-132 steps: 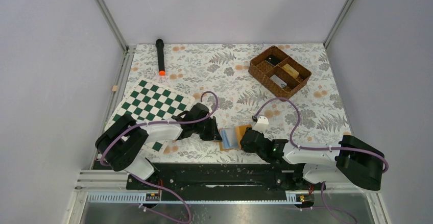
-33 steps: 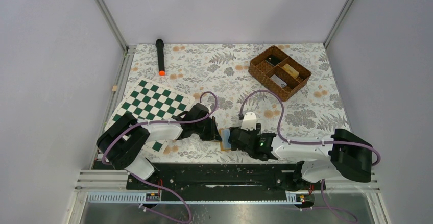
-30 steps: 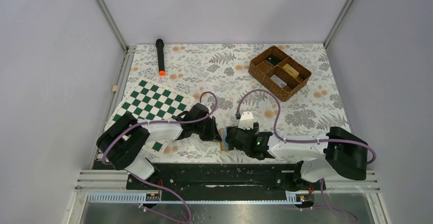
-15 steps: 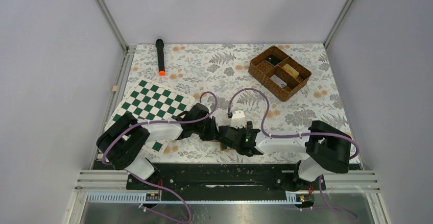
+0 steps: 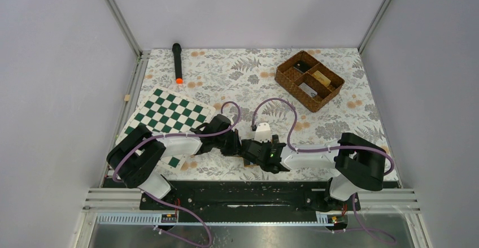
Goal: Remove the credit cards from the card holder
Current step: Remove the credit card from the card holder.
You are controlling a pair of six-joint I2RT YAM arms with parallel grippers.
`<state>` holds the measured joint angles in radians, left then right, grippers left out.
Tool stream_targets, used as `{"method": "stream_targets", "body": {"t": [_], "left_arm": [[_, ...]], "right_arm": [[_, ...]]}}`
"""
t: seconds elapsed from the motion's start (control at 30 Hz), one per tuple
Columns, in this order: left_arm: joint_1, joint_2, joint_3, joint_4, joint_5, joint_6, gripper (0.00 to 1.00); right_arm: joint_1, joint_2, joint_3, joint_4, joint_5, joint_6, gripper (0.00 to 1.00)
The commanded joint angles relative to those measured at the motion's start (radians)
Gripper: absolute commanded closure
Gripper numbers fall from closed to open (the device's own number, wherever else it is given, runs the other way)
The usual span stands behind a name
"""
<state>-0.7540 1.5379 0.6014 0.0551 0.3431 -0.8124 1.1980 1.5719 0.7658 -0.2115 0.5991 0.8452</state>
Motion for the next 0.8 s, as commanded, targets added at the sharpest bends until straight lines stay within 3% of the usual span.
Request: {"method": "stream_targets", "body": {"t": [0.0, 0.23, 0.4, 0.6, 0.77], "left_arm": [[0.008, -0.004, -0.032, -0.075, -0.065, 0.03, 0.92], [0.008, 0.01, -0.027, -0.087, -0.075, 0.035, 0.92], [0.01, 0.01, -0.026, -0.086, -0.072, 0.034, 0.92], [0.009, 0.003, -0.025, -0.096, -0.08, 0.036, 0.93], [0.009, 0.009, -0.025, -0.1, -0.085, 0.039, 0.93]], "right_arm": [[0.007, 0.015, 0.012, -0.011, 0.01, 0.022, 0.01], [0.007, -0.024, -0.031, -0.005, 0.024, 0.027, 0.15], [0.007, -0.048, -0.048, 0.014, 0.022, 0.017, 0.32], [0.006, -0.053, -0.053, 0.01, 0.026, 0.019, 0.37], [0.006, -0.069, -0.058, -0.021, 0.057, 0.03, 0.49]]}}
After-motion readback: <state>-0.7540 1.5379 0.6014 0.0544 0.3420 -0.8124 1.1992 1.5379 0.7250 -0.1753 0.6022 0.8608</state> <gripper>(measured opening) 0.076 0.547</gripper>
